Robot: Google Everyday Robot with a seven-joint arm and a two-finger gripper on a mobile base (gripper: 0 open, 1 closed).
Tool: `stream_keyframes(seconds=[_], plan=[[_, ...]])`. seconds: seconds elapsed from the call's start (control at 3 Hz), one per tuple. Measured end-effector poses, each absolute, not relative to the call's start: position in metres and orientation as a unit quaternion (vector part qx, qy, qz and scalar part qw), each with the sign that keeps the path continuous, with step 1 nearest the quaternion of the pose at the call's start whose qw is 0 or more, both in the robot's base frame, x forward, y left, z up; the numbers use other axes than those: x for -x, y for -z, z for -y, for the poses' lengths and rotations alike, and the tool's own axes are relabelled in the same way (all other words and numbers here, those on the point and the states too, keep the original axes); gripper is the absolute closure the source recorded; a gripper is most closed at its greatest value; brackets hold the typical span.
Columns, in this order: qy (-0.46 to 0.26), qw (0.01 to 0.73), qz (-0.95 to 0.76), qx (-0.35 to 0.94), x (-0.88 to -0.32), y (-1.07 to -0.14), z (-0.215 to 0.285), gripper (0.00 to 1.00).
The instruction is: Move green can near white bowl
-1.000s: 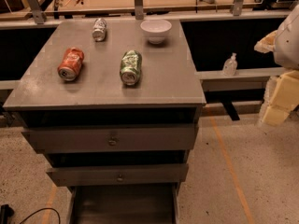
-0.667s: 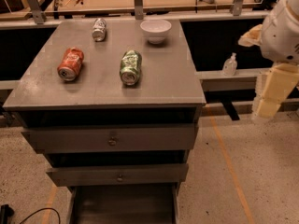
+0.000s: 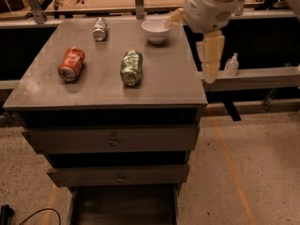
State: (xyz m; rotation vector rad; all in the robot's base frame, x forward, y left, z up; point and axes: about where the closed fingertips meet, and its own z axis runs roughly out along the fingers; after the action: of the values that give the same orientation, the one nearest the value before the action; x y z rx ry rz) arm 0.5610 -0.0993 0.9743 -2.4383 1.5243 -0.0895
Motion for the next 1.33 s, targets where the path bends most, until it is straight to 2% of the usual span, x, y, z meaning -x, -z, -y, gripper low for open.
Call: stream_keyframes(seconds=[0.33, 1.0, 1.33], plan=[[0.051, 0.167, -0.466, 0.867, -0.588, -0.991, 0.073, 0.00], [0.068, 0.176, -0.440, 0.878, -0.604, -0.989, 0.055, 0.00], [0.094, 0.180, -0.374, 0.905, -0.620, -0.981, 0.034, 0.00]])
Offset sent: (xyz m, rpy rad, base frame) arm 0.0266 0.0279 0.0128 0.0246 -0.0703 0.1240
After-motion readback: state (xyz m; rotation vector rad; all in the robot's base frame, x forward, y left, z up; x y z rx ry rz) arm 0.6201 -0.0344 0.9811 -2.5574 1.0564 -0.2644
